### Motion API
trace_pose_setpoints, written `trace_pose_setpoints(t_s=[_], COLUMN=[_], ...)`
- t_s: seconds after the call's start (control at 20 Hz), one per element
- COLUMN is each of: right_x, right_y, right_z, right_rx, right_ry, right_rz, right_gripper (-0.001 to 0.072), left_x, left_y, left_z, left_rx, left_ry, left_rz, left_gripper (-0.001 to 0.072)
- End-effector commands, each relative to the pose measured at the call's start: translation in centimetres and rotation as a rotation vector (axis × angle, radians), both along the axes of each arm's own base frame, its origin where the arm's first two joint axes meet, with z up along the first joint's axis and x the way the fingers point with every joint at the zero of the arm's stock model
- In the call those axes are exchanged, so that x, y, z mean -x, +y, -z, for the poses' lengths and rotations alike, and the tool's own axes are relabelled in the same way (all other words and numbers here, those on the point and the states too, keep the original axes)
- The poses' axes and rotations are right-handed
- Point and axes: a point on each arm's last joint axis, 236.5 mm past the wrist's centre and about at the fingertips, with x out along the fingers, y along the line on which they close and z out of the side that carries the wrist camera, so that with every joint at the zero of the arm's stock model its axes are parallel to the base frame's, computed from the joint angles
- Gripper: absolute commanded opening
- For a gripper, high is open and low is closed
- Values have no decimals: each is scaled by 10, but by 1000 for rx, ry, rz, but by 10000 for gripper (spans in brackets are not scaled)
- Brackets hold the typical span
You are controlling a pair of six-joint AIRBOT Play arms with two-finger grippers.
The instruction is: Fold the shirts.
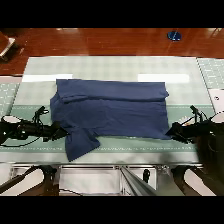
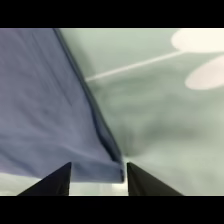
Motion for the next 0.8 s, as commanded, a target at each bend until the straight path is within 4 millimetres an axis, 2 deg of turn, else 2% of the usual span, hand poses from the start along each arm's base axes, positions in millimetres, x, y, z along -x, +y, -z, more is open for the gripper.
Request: trace_pose_setpoints(t_s=[0.0, 0.15, 0.2, 0.35, 0.5, 0.65, 0.75], right_x=[-9, -32, -40, -49, -55, -84, -107], right_y=[7, 24, 30, 45, 43, 30, 22], right_z=[7, 3, -2, -14, -22, -43, -59], right_rx=[-39, -135, -171, -244, -242, -200, -186], right_ry=[-4, -69, -104, -190, -214, -291, -345], right_rz=[30, 83, 88, 20, -10, -22, -8], right_gripper=[406, 395, 333, 20, 20, 20, 20], left_x=[-4, -4, -5, -16, -40, -88, -118], left_y=[3, 3, 3, 7, 11, 21, 34], left_z=[3, 2, 2, -7, -29, -64, -79], left_rx=[-19, -17, -18, -18, -10, -16, -59], left_ry=[-14, -13, -15, -43, -102, -224, -305], left_rz=[-11, -10, -10, -1, 18, -21, -39], left_gripper=[18, 18, 19, 18, 19, 18, 18])
